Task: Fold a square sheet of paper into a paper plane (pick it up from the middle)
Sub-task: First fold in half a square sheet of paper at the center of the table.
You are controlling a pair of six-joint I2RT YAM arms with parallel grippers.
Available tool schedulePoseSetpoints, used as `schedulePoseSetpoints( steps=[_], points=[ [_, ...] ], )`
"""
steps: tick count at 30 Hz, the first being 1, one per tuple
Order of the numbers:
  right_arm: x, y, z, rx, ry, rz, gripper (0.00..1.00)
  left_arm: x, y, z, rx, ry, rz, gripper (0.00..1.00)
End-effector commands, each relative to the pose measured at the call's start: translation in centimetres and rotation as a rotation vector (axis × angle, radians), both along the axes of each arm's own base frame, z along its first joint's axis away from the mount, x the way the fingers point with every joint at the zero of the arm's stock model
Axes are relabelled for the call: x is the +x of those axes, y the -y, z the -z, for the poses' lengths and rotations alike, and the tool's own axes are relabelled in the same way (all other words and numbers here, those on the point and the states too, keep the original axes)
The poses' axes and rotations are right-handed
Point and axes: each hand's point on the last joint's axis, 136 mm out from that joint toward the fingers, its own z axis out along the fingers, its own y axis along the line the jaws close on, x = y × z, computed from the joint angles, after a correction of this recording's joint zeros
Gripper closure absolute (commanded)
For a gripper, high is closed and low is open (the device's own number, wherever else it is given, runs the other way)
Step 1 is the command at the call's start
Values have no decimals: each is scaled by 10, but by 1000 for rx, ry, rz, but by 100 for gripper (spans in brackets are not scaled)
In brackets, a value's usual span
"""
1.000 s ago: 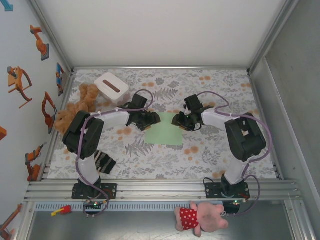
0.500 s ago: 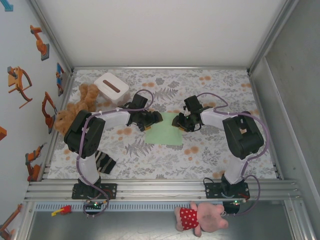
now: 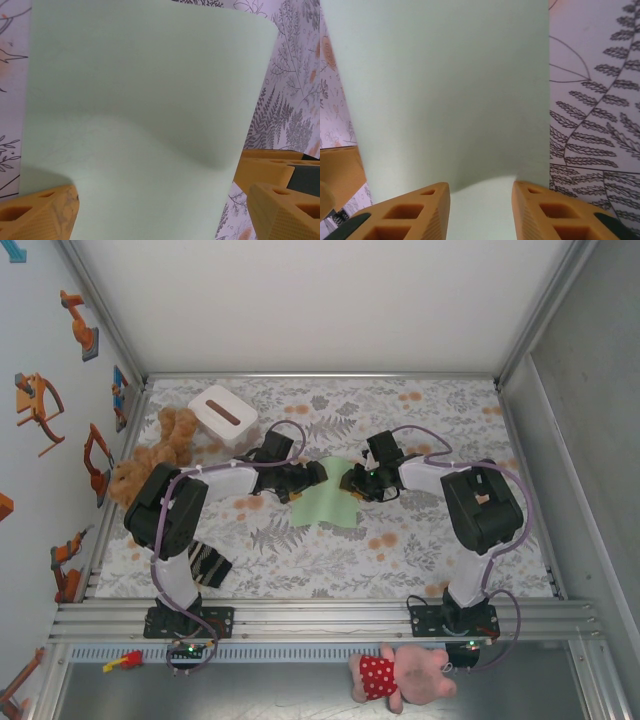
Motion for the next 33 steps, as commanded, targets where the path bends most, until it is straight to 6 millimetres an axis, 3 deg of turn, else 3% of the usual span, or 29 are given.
schedulePoseSetpoints(
  steps=[1, 12, 19, 28, 33],
  points=[
    [-8, -4, 15, -5, -52, -1, 64, -6, -2, -1, -11, -4, 13, 11],
    [-13, -32, 17, 61, -71, -28, 69, -10, 2, 5, 19, -19, 57, 17],
    [-13, -32, 10, 68, -48, -30, 69, -8, 1, 6, 47, -11, 61, 33],
    [-3, -14, -26, 67, 103, 5, 68, 0, -2, -9, 73, 82, 109, 61],
    [5, 0, -52, 139, 197, 56, 64, 4, 0, -31, 33, 146, 116, 66]
  ],
)
